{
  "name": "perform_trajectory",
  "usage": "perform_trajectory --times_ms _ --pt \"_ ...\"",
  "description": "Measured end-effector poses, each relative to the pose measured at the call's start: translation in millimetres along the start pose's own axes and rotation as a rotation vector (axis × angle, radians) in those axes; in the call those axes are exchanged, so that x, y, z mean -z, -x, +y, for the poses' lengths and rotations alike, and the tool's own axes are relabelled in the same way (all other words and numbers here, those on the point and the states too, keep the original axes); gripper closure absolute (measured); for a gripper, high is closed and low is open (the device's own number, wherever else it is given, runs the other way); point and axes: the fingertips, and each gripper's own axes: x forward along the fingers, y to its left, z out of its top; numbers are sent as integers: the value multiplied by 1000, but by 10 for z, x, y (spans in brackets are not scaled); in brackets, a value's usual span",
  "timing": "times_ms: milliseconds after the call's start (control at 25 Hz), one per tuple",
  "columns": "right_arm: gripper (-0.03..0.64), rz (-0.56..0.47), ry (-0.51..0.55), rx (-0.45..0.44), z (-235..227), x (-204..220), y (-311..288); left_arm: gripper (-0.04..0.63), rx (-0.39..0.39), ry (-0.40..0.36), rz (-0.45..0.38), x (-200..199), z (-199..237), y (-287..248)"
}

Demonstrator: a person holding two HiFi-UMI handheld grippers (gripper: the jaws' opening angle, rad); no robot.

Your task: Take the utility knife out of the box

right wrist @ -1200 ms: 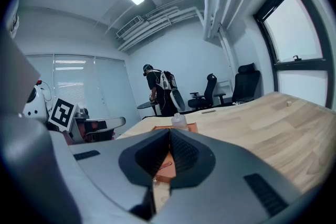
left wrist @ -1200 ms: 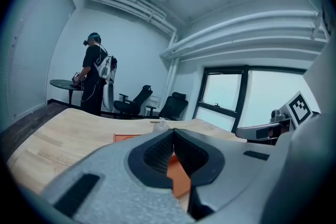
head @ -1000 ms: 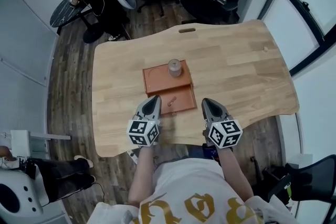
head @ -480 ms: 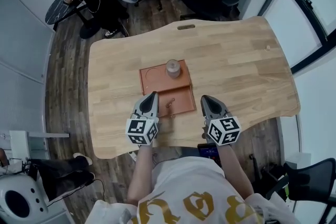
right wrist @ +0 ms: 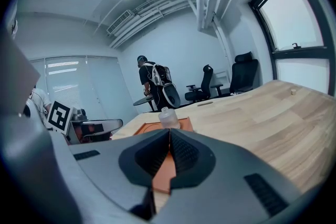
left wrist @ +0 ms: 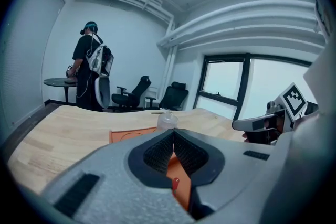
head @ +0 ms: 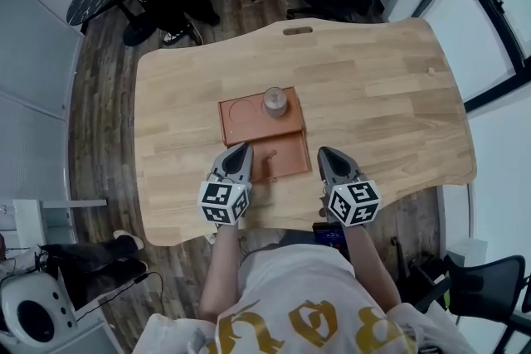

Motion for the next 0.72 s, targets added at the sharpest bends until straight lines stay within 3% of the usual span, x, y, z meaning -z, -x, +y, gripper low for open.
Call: perform_trajectory --times_ms 400,720 --pt "604 59 -20 24 -246 161 -210 586 58 13 135 369 10 -299" --pt "604 108 -19 11 -249 306 -370 586 136 -9 323 770 -15 -535"
